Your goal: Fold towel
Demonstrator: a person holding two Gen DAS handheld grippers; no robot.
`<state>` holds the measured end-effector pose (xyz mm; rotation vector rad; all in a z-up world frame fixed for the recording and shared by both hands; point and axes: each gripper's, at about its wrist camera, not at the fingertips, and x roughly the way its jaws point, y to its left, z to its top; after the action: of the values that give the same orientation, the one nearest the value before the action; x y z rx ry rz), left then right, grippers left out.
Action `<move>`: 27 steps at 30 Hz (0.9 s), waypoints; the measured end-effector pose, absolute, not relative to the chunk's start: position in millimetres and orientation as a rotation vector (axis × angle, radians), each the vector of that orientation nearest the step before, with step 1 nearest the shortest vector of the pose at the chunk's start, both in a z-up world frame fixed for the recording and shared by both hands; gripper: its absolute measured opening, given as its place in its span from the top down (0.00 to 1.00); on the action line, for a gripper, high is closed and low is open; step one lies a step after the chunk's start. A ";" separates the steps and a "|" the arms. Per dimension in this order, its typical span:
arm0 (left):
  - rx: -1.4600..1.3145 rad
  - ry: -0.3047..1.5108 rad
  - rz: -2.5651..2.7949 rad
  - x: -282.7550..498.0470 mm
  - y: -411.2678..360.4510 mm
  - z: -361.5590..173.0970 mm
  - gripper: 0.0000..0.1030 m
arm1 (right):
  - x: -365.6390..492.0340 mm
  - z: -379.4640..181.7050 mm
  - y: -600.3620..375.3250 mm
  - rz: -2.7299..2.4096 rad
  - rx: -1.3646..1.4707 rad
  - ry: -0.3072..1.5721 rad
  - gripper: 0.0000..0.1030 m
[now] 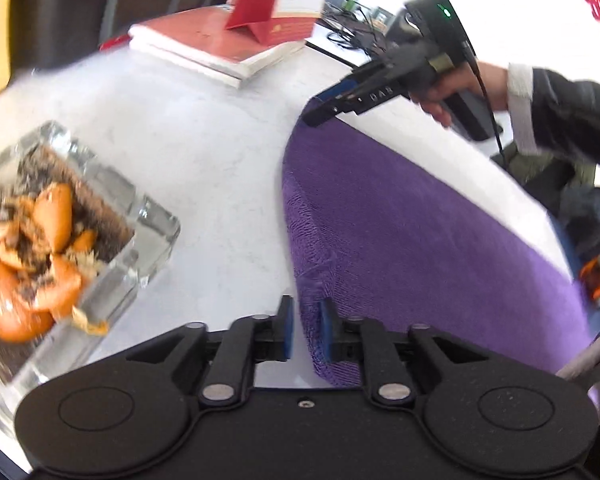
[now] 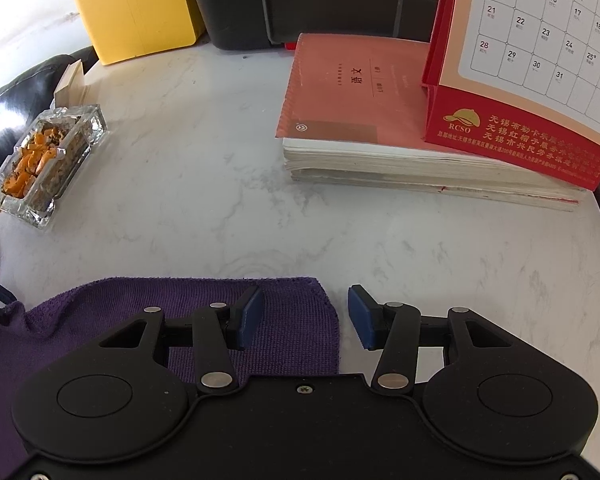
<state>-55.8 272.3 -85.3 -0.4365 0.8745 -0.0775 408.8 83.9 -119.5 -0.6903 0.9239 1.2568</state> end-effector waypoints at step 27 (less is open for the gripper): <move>0.187 0.899 -0.295 -54.1 197.2 -87.5 0.73 | 410.3 -119.5 86.7 1.250 -0.690 0.933 0.54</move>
<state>-54.1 197.2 -87.5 0.1868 0.8992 -0.2953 410.3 86.7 -119.5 -0.6900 0.9326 1.2503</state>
